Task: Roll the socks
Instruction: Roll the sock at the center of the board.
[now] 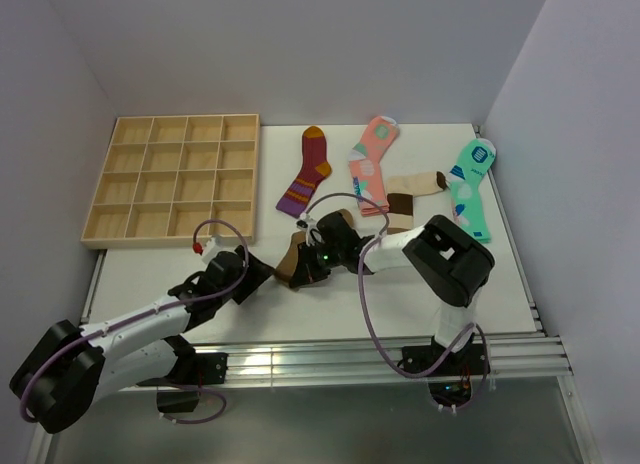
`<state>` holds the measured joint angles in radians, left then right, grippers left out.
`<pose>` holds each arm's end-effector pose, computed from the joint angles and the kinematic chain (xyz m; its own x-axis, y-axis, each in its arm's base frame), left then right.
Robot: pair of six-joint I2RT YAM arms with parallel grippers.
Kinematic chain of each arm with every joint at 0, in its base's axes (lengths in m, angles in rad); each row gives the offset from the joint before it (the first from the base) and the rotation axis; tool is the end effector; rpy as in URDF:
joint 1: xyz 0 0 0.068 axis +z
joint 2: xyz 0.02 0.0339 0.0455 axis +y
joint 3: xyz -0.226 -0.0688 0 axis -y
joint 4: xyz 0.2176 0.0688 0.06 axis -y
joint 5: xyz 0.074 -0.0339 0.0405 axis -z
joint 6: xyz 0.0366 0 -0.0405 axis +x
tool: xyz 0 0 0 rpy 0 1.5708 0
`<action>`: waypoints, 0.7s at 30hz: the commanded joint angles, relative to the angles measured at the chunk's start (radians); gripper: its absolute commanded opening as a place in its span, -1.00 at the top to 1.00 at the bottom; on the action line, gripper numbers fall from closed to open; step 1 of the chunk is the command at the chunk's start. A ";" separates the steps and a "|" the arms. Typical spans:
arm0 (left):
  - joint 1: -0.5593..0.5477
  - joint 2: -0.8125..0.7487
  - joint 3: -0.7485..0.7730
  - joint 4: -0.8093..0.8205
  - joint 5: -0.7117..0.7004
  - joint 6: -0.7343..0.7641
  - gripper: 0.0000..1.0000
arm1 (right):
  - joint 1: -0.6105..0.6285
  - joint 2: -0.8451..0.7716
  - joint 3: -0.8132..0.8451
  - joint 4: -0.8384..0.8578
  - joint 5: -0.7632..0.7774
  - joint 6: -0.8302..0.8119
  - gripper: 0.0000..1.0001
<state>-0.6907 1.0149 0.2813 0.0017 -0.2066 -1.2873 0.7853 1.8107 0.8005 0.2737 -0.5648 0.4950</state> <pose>0.1468 -0.1116 0.1310 -0.6298 -0.6985 -0.3397 -0.3530 0.6470 -0.6759 0.2110 0.2386 0.1102 -0.8349 -0.2673 -0.4811 -0.5467 0.5045 0.6683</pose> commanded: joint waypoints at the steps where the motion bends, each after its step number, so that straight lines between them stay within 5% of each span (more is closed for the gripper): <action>1: -0.004 -0.007 -0.013 0.112 0.006 -0.004 -0.50 | -0.024 0.048 0.034 0.025 -0.162 0.095 1.00; 21: -0.006 0.192 0.029 0.172 0.041 0.014 -0.17 | -0.109 0.141 0.069 0.019 -0.239 0.189 1.00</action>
<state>-0.6914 1.1854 0.2943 0.1993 -0.1749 -1.2774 0.6880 1.9259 0.8291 0.3252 -0.8059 0.6884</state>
